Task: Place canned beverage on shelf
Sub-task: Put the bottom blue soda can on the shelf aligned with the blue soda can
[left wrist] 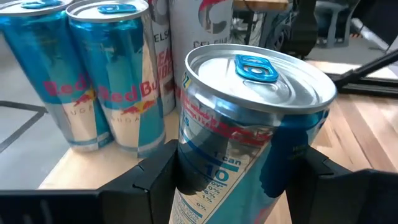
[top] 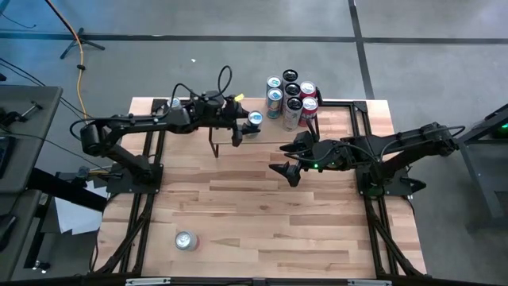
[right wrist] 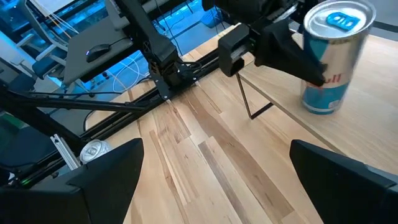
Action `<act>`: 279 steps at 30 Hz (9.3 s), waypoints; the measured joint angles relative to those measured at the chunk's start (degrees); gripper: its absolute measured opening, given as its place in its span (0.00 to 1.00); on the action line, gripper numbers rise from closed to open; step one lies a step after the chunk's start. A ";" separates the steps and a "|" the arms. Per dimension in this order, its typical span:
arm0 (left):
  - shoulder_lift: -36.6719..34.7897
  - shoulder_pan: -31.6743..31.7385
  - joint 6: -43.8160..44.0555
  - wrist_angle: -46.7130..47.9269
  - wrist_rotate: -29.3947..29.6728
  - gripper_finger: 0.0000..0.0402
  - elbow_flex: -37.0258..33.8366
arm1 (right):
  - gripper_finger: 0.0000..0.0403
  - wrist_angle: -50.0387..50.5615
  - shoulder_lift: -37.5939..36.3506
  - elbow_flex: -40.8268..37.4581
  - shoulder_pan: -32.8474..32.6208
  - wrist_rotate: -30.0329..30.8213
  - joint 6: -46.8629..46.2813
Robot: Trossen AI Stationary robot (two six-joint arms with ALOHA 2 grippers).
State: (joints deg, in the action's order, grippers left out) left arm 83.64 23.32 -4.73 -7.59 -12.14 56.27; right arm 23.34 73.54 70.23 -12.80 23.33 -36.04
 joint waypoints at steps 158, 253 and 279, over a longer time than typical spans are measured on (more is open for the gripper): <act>20.55 -21.20 38.58 14.85 63.56 0.47 27.50 | 0.97 8.32 -5.41 5.72 0.50 -2.39 0.51; 27.10 -20.79 34.55 24.52 59.80 0.78 36.87 | 0.97 10.36 -6.03 5.80 0.38 -2.05 0.05; 17.56 -27.30 35.79 32.69 65.69 0.79 36.99 | 0.97 10.63 -5.99 5.80 0.39 -1.89 0.51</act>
State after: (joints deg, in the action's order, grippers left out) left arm 101.20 -3.98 31.06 25.10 53.55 93.27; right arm 33.98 67.55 76.03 -12.40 21.44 -35.53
